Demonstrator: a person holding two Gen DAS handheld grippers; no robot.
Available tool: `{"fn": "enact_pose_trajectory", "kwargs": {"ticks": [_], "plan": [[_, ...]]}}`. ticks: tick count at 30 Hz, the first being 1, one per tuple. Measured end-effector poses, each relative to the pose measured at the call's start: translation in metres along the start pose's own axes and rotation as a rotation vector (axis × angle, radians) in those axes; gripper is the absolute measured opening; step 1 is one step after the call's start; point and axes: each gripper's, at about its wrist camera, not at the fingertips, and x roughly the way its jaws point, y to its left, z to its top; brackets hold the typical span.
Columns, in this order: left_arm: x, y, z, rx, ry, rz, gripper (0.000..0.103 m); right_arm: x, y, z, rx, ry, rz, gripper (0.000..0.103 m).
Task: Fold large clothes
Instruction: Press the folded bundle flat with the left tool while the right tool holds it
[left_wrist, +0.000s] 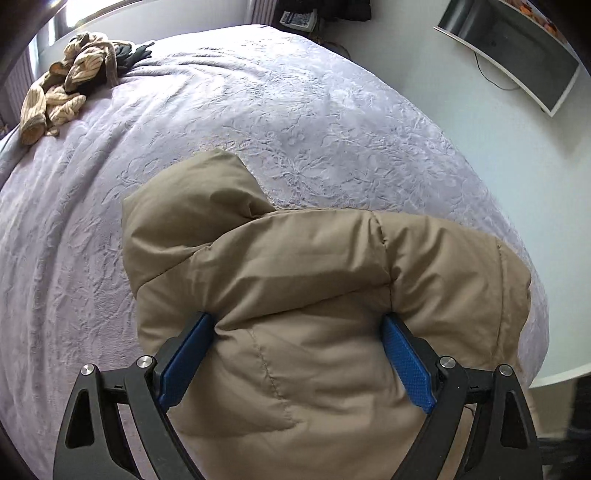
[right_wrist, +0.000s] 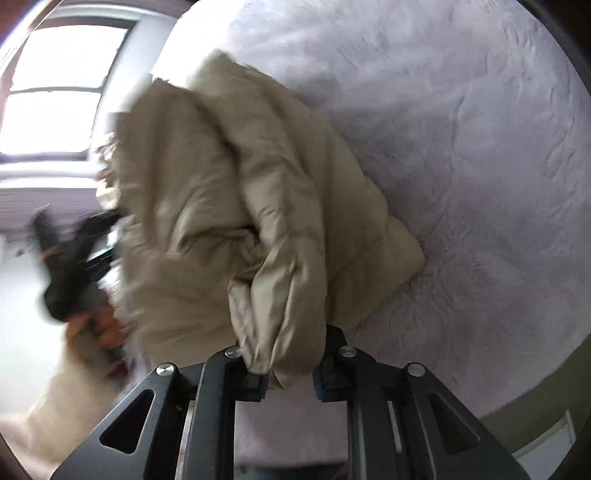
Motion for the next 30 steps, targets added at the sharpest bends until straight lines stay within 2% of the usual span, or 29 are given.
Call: {"fn": "enact_pose_trajectory", "kwargs": {"ticks": [2,4,6,8,10,12,15,17,20,23,28,30], "plan": [[0.018,0.002,-0.003,-0.01,0.0,-0.004,0.091,-0.037,0.009,0.001,-0.049,-0.015,0.112,0.023],[0.025,0.002,0.0,-0.015,0.003,-0.007,0.091,-0.061,0.011,0.01,-0.045,-0.043,0.208,0.023],[0.026,0.0,-0.001,-0.009,0.003,0.001,0.091,-0.072,0.007,0.032,-0.025,-0.089,0.23,0.024],[0.024,-0.001,-0.001,-0.007,0.003,0.008,0.091,-0.065,0.003,0.068,-0.007,-0.128,0.236,0.024],[0.024,0.002,0.001,-0.011,0.005,0.004,0.091,-0.041,0.009,0.098,0.003,-0.121,0.223,0.024],[0.023,0.002,0.001,-0.022,0.008,-0.002,0.091,-0.007,0.016,0.12,0.005,-0.07,0.161,0.023],[0.024,-0.001,0.003,-0.037,0.017,-0.025,0.091,0.033,0.023,0.145,-0.051,0.026,0.072,0.013],[0.027,-0.006,0.006,-0.035,0.025,-0.043,0.091,0.053,0.02,0.152,-0.056,0.092,0.08,0.013],[0.033,-0.013,0.008,-0.017,0.025,-0.016,0.091,0.095,0.024,0.159,-0.057,0.198,0.154,0.013],[0.04,-0.019,0.006,0.0,0.022,0.035,0.091,0.12,0.042,0.16,-0.166,0.245,0.115,0.013],[0.047,-0.033,0.004,0.045,0.032,0.103,0.091,0.121,0.054,0.163,-0.193,0.22,0.011,0.014],[0.047,-0.033,0.004,0.045,0.031,0.104,0.091,0.103,0.059,0.164,-0.196,0.182,-0.041,0.014]]}}
